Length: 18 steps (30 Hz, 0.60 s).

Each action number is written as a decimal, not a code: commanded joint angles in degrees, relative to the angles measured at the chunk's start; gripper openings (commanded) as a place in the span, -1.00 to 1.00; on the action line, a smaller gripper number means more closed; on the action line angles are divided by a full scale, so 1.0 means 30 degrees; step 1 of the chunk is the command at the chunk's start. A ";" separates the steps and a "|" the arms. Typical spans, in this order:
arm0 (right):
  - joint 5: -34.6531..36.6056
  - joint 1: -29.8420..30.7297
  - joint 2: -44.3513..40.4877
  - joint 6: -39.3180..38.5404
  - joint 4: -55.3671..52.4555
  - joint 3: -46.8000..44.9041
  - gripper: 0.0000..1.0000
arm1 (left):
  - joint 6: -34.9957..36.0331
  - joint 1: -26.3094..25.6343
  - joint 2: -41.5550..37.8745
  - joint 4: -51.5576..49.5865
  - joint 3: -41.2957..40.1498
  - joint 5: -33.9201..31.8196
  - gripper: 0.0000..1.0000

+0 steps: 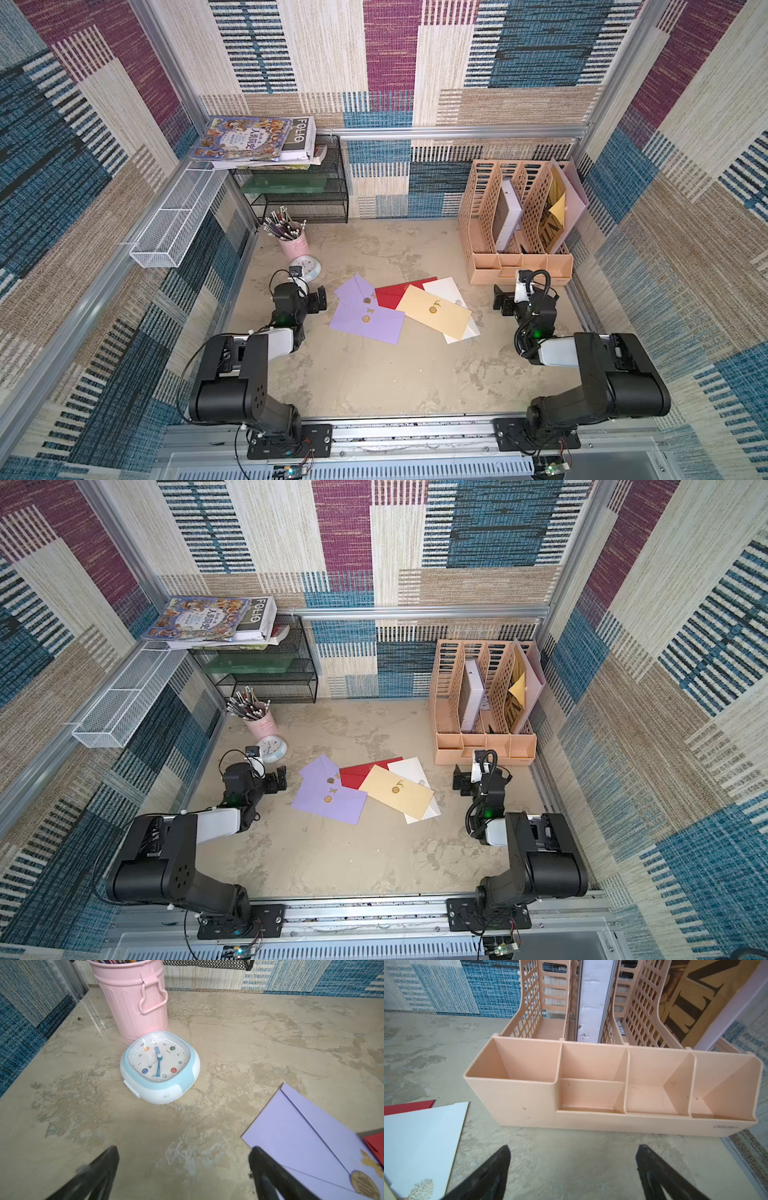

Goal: Open the envelope
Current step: Pick up the envelope from the envelope.

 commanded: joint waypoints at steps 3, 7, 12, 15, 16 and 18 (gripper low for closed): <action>0.0059 -0.0009 -0.0008 -0.0262 0.0948 0.0070 0.91 | 0.0310 0.0029 0.0045 0.0096 0.0185 0.0211 0.99; -0.0243 -0.0174 -0.0010 -0.0199 0.0901 0.0095 0.91 | 0.0310 0.0022 0.0040 0.0096 0.0170 0.0211 0.99; -0.0451 -0.0298 -0.0009 -0.0140 0.0913 0.0083 0.91 | 0.0312 0.0035 0.0024 0.0126 0.0154 0.0196 0.99; -0.0574 -0.0350 -0.0023 -0.0117 0.0907 0.0095 0.91 | 0.0312 0.0036 0.0030 0.0126 0.0155 0.0211 0.99; -0.0570 -0.0350 -0.0036 -0.0113 0.0907 0.0075 0.91 | 0.0310 0.0036 -0.0001 0.0126 0.0141 0.0211 0.99; -0.0568 -0.0354 -0.0010 -0.0110 0.0917 0.0076 0.91 | 0.0310 0.0034 0.0013 0.0122 0.0137 0.0211 0.99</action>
